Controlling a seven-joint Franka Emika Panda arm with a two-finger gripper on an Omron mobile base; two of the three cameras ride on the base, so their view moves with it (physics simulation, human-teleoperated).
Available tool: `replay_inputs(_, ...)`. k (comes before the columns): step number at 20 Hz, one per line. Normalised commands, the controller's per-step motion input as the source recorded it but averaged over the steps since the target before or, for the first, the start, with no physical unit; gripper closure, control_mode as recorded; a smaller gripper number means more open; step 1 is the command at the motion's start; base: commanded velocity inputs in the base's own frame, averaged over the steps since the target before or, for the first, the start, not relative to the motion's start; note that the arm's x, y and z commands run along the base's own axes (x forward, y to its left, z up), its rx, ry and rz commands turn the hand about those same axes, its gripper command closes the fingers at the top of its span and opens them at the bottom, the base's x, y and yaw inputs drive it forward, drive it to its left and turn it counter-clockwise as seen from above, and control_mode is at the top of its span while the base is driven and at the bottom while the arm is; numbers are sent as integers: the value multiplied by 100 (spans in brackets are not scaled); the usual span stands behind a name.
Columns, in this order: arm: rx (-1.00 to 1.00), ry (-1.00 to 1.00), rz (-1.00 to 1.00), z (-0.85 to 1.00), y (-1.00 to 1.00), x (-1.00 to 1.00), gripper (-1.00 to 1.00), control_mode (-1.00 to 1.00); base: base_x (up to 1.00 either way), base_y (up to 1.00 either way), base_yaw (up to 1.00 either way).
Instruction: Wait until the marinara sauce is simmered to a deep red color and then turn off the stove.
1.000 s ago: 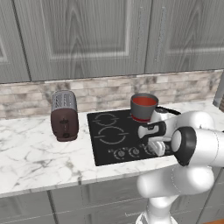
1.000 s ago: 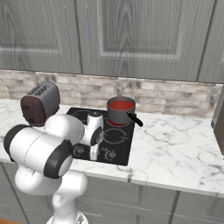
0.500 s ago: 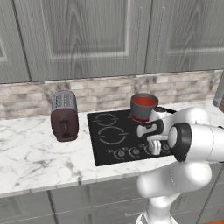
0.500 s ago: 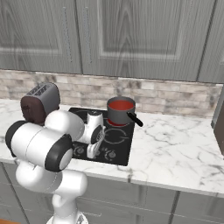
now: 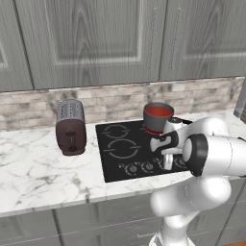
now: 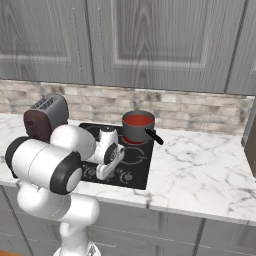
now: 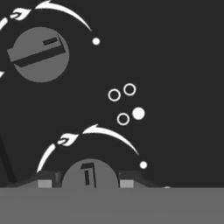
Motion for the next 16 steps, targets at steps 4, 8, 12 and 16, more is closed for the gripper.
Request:
replay_inputs(4, 0, 0, -25, -32, 0, -19, 100, -100, 0, 0, 0)
replay_inputs(8, 0, 0, -25, -26, 0, -16, 100, -100, 0, 0, 0)
replay_inputs(12, 0, 0, -26, -22, 0, -16, 100, -100, 0, 0, 0)
replay_inputs(16, 0, 0, -26, -25, 0, -17, 100, -100, 0, 0, 0)
